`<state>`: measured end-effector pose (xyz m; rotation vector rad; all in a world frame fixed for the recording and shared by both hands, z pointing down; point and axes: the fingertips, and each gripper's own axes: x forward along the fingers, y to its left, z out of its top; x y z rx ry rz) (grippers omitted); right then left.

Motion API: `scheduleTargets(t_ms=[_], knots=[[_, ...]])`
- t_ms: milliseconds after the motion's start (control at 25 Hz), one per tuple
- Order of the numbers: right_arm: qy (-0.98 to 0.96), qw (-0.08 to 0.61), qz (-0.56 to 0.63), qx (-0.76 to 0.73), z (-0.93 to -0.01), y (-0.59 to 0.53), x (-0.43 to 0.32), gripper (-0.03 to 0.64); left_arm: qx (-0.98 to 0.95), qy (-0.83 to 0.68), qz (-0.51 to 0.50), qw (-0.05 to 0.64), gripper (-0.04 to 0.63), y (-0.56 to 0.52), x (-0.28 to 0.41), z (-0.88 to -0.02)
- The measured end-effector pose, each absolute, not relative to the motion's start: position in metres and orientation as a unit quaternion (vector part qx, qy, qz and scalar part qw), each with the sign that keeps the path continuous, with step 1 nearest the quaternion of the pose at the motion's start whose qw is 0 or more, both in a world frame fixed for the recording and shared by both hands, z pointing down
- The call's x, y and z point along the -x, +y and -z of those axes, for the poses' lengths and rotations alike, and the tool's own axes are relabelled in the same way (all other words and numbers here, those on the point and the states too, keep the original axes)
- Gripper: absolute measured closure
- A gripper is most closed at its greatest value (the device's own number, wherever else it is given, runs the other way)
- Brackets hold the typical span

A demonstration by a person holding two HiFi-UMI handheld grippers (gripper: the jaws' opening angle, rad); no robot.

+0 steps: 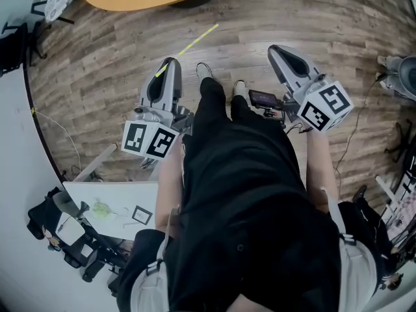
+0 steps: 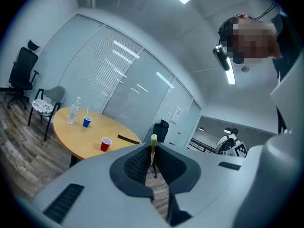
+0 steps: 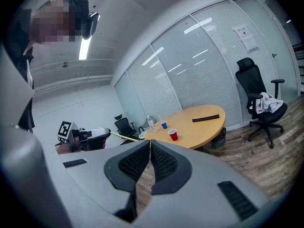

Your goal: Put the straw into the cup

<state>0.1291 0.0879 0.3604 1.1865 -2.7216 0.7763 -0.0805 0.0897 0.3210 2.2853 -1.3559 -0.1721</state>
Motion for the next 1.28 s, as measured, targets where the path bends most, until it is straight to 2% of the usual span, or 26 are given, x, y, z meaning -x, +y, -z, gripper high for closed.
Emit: scheduleTargets(t_ms=[840, 1280], knots=[[-0.872, 0.046, -0.21, -0.44, -0.332, -0.02, -0.013, 0.598, -0.862, -0.446, 0.074, 0.231, 0.56, -0.038, 0.193, -0.324], [-0.863, 0.057, -0.222, -0.45, -0.335, -0.04, 0.003, 0.598, -0.858, -0.443, 0.074, 0.249, 0.56, -0.074, 0.212, -0.333]])
